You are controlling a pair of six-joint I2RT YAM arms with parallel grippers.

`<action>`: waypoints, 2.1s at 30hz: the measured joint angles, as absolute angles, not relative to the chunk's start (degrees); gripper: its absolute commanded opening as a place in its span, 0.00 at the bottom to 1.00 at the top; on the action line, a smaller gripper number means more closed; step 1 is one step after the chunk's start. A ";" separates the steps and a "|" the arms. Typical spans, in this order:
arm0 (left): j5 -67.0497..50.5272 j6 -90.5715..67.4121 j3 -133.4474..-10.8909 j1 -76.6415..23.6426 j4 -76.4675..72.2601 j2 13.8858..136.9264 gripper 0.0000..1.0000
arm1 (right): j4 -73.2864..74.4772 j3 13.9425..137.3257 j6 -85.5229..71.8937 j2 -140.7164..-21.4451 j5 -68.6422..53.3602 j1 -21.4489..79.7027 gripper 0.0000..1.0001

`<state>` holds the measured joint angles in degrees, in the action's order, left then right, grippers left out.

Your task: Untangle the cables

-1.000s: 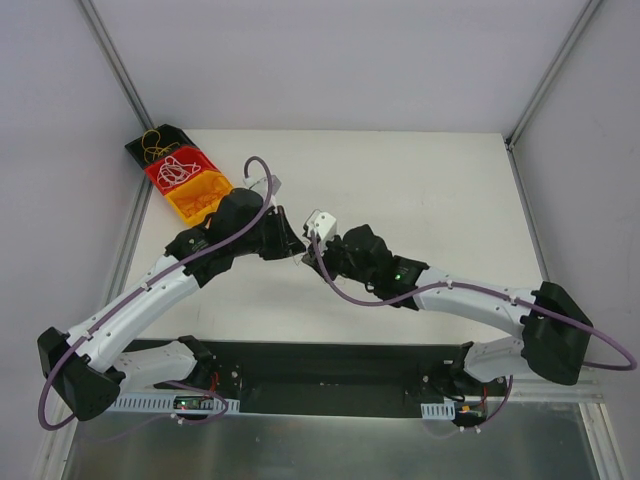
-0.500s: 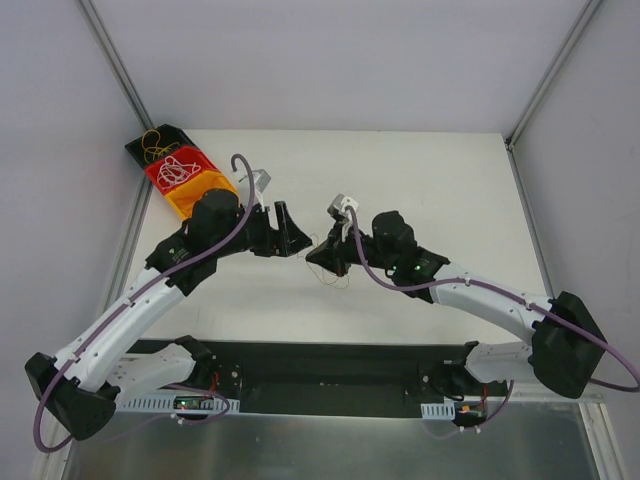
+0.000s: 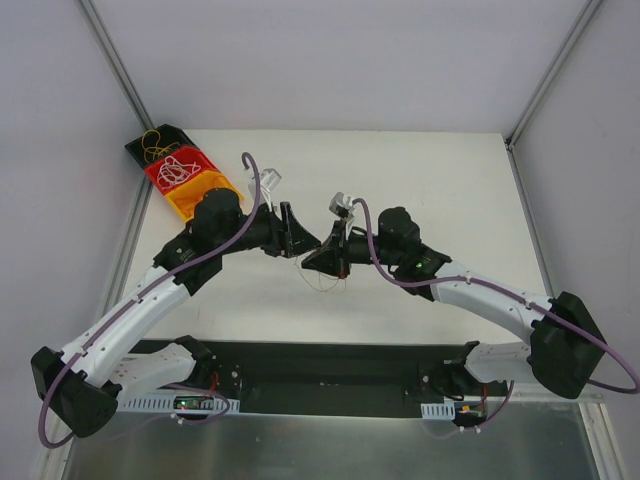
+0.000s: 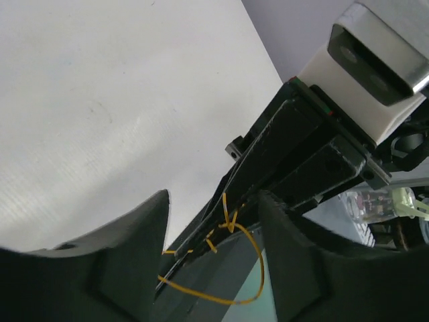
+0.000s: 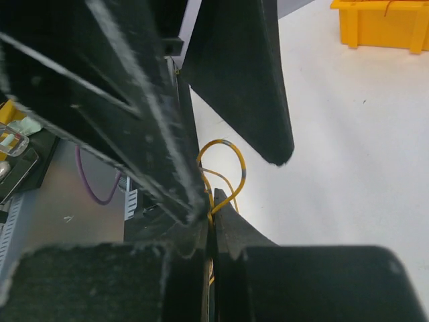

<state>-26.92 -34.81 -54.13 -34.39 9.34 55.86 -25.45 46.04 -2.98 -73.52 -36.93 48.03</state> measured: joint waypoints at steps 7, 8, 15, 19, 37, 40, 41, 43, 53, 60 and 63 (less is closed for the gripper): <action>-28.25 -34.22 -54.13 -34.39 7.33 58.94 0.00 | -26.41 46.06 -4.38 -74.56 -38.13 48.01 0.64; -27.75 -33.71 -54.13 -34.39 7.29 58.92 0.00 | -26.17 46.06 -4.91 -74.81 -37.50 47.92 0.85; -16.71 -30.48 -57.43 -23.79 7.57 60.95 0.00 | -16.67 46.59 -6.28 -73.87 -21.89 43.46 1.00; -6.13 -25.02 -62.59 -14.74 4.80 67.96 0.00 | -11.88 43.09 -7.53 -70.35 -13.89 37.47 1.00; 10.94 -5.02 -105.95 9.58 -22.90 124.33 0.00 | -14.55 32.82 -8.95 -70.06 -15.18 34.74 0.98; 14.28 -3.40 -112.97 10.61 -23.35 129.54 0.00 | -16.01 32.67 -9.96 -71.70 -17.08 32.82 0.98; 15.88 -3.07 -115.18 10.70 -23.33 131.13 0.00 | -16.71 32.42 -10.37 -72.07 -17.65 32.16 0.98; 18.17 -2.76 -117.64 10.94 -23.27 133.14 0.00 | -17.82 31.77 -11.16 -72.40 -18.76 31.16 0.98; 23.75 -6.13 -114.67 13.63 -18.81 135.09 0.00 | -22.44 29.87 -13.37 -72.93 -22.74 29.61 0.98; 22.11 -12.45 -122.76 15.81 -9.52 142.15 0.00 | -23.88 29.23 -14.09 -72.95 -23.38 29.39 0.98; 21.56 -16.19 -122.80 16.19 -5.04 143.24 0.00 | -24.23 29.23 -14.35 -72.99 -23.44 29.23 0.99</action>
